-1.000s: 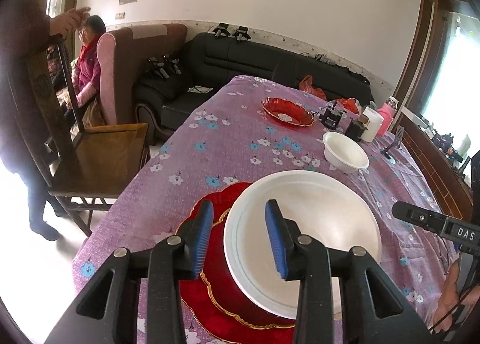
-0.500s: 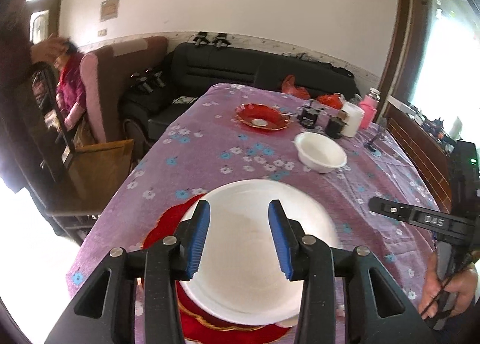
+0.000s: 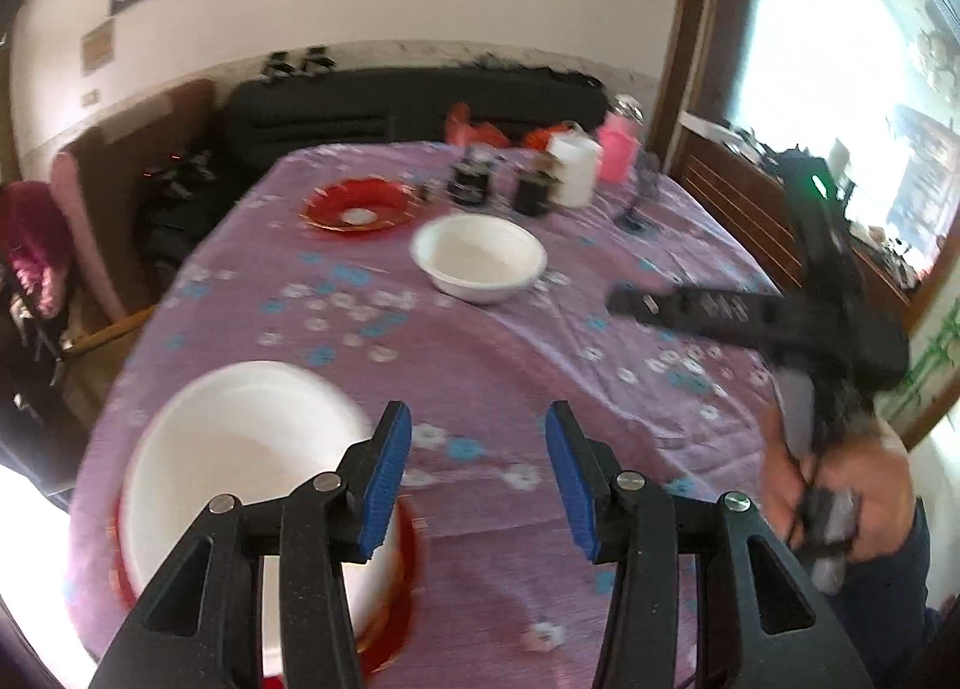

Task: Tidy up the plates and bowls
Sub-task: 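Move the left gripper to the second white bowl and grasp its rim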

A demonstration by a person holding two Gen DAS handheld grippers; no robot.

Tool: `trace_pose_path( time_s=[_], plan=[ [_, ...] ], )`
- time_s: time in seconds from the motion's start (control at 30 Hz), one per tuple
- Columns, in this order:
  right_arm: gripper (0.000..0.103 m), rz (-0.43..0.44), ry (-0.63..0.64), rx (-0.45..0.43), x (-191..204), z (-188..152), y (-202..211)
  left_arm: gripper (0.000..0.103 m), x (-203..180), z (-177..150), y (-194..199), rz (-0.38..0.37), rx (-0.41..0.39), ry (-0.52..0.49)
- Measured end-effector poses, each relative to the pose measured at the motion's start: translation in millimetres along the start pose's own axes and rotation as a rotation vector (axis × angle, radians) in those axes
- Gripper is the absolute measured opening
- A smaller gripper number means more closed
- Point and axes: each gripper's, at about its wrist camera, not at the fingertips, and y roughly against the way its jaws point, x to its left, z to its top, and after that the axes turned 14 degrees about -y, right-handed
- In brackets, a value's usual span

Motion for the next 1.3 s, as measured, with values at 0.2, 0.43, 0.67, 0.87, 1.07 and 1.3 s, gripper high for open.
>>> trace_pose_path(
  time_s=[0.2, 0.43, 0.67, 0.87, 1.07, 1.3],
  plan=[
    [0.038, -0.078, -0.067, -0.018, -20.1, 47.4, -35.2, 0.047, -21.1, 15.1, -46.9, -0.041, 0.082, 0.019],
    [0.038, -0.089, -0.122, -0.048, -59.5, 55.6, -63.8, 0.047, -29.1, 26.9, -82.7, -0.031, 0.154, 0.060],
    [0.038, -0.080, -0.191, -0.093, -78.1, 60.2, -47.1, 0.050, -24.4, 67.6, -108.1, -0.046, 0.165, 0.196],
    [0.038, -0.065, -0.261, -0.087, -97.0, 65.8, -41.5, 0.050, 3.2, 122.4, -134.4, 0.025, 0.158, 0.302],
    [0.038, -0.036, -0.275, -0.089, -98.5, 67.3, -34.2, 0.050, 64.2, 138.4, -178.4, 0.089, 0.238, 0.416],
    [0.038, -0.018, -0.266, -0.072, -92.5, 66.1, -36.1, 0.040, 99.5, 116.9, -239.9, 0.018, 0.377, 0.554]
  ],
)
